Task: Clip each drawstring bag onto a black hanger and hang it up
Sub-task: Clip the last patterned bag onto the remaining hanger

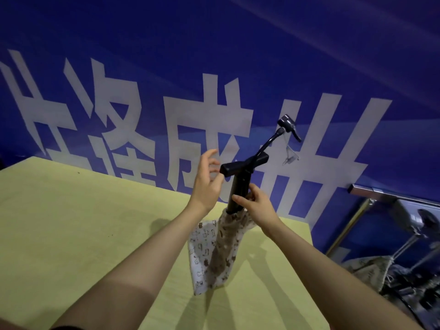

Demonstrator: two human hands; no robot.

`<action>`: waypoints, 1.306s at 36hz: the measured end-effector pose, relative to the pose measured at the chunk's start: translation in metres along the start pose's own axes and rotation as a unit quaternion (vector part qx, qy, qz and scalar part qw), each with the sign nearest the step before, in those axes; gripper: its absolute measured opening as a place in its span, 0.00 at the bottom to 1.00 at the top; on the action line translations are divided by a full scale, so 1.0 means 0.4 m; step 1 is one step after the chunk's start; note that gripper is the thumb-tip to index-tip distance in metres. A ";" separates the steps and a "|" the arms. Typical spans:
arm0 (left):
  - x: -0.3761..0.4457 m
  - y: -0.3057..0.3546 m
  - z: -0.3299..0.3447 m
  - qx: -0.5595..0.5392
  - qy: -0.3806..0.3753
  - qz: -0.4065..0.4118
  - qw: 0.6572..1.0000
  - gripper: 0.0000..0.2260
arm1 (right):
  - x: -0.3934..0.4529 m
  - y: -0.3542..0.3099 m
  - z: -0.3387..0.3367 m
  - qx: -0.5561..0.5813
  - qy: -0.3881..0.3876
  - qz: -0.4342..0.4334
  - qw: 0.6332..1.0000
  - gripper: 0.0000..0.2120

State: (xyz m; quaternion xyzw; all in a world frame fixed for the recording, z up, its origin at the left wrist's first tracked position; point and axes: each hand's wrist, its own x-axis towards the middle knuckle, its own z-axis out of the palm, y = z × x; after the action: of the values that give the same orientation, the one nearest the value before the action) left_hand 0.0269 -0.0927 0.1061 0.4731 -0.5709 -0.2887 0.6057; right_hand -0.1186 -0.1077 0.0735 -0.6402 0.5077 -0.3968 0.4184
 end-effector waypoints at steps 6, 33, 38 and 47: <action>0.003 0.039 0.019 0.102 -0.093 0.079 0.987 0.20 | 0.001 0.007 -0.018 -0.006 -0.025 0.012 1.000 0.20; 0.028 0.019 -0.003 0.439 -0.126 0.113 0.882 0.13 | 0.068 -0.234 -0.084 0.063 0.149 -0.105 0.981 0.11; 0.030 0.054 0.004 0.508 -0.121 0.129 0.843 0.14 | 0.064 -0.262 -0.069 -0.152 0.127 -0.216 0.956 0.13; 0.039 0.104 0.047 0.519 -0.093 0.054 0.848 0.21 | 0.052 -0.290 -0.073 -0.239 0.095 -0.366 0.894 0.10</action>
State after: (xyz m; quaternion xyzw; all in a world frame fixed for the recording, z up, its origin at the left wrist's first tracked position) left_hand 0.0035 -0.0951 0.1483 0.6579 -0.7159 0.0401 0.2305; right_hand -0.1054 -0.1164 0.1938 -0.8207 0.3545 -0.4473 0.0276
